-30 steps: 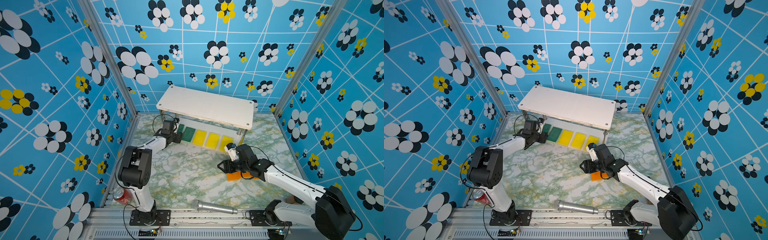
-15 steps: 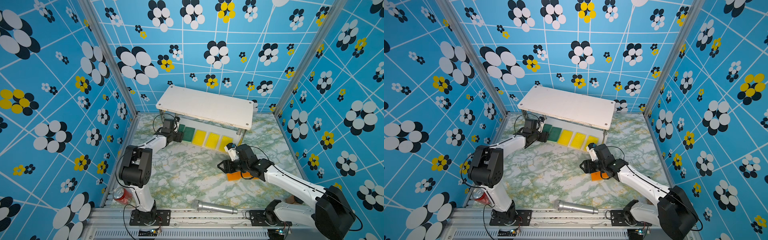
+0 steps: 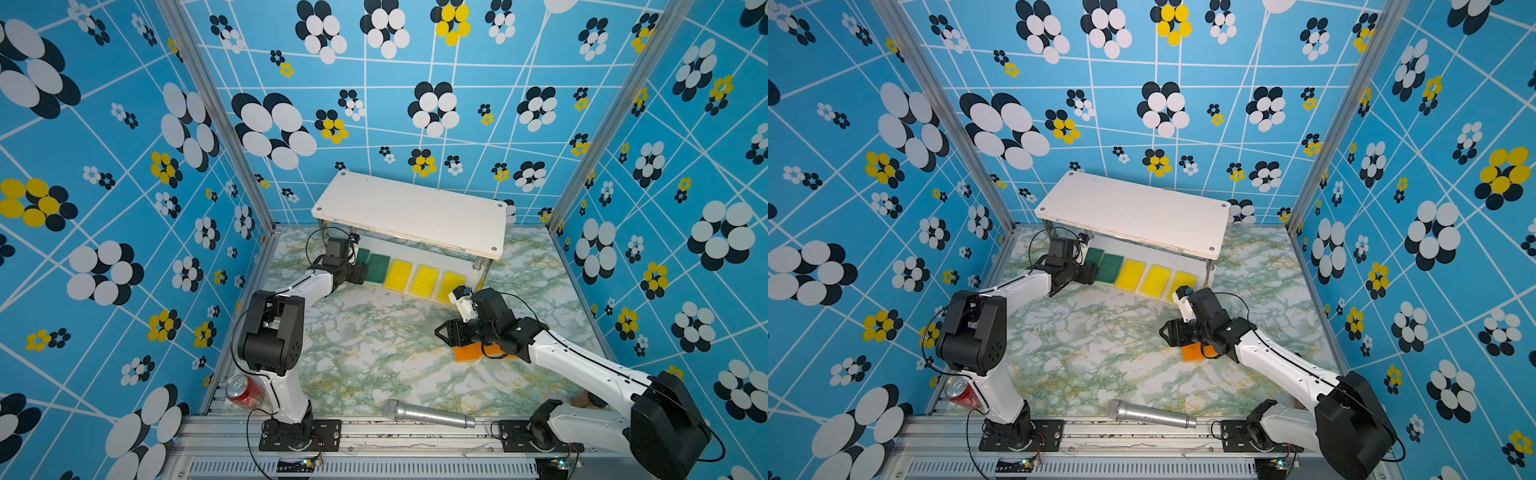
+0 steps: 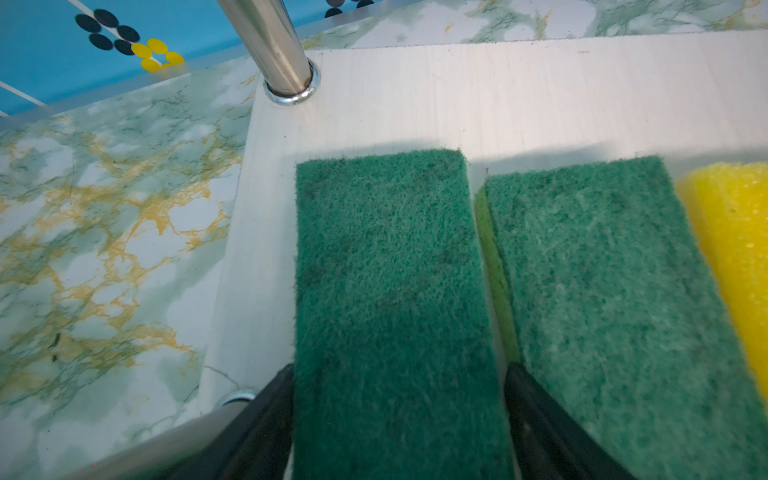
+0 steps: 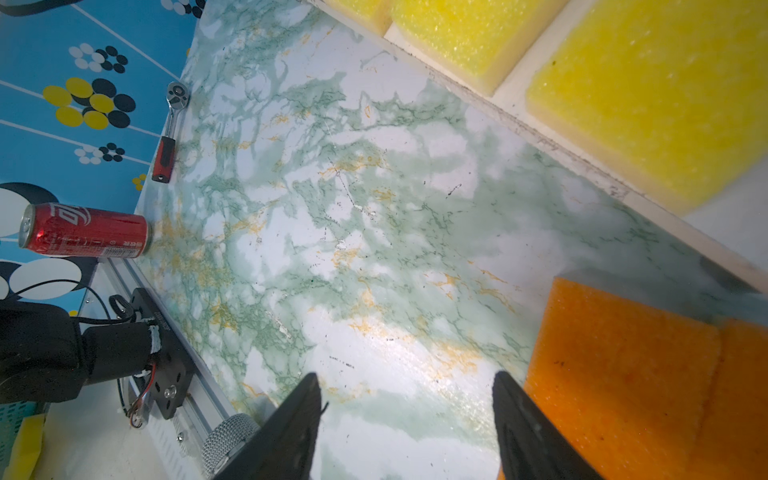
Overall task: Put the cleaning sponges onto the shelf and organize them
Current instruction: 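Lower the pad onto the lower tier beside the green sponge, open left gripper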
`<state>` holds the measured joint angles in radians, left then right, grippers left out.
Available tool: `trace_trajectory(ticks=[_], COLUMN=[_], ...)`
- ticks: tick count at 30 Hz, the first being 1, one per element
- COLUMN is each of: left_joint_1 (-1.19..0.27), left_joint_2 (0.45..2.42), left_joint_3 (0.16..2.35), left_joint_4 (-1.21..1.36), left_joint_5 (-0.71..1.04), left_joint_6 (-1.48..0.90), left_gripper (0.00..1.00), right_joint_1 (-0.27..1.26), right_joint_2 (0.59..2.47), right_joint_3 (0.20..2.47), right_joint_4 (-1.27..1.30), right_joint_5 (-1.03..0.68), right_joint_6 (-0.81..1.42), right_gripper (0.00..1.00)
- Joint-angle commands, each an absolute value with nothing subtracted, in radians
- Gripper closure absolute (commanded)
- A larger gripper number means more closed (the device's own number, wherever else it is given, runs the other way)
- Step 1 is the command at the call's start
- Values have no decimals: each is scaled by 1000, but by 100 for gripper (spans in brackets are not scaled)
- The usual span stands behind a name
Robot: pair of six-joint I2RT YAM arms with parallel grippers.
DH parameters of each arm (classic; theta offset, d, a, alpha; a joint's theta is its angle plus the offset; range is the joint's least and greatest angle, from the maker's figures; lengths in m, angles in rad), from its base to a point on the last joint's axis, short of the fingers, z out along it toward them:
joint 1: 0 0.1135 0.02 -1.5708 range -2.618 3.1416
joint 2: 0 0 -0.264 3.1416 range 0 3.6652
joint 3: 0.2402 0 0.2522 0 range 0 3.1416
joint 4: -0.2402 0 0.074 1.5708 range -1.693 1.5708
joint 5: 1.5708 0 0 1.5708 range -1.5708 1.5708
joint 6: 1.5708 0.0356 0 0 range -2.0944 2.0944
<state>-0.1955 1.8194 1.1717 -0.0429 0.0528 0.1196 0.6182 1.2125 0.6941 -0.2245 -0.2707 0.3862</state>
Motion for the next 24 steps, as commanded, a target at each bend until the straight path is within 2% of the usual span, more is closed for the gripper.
trace_trajectory(ticks=[1,8,24], left_joint_1=[-174,-179,-186], left_joint_2=[1801,1795,1749], left_joint_3=[1151,1137,1091], left_joint_4=[-22,-6,29], left_joint_5=[6,-2,-21], left_joint_6=[99,95,109], left_gripper=[22,26,19], right_joint_1=[612,612,612], right_joint_2=[1195,1197,1197], right_joint_3=[686,684,683], right_joint_4=[-224,-223,-221], right_joint_5=[-260,-261,-265], right_joint_6=[400,400,400], right_gripper=[33,33,33])
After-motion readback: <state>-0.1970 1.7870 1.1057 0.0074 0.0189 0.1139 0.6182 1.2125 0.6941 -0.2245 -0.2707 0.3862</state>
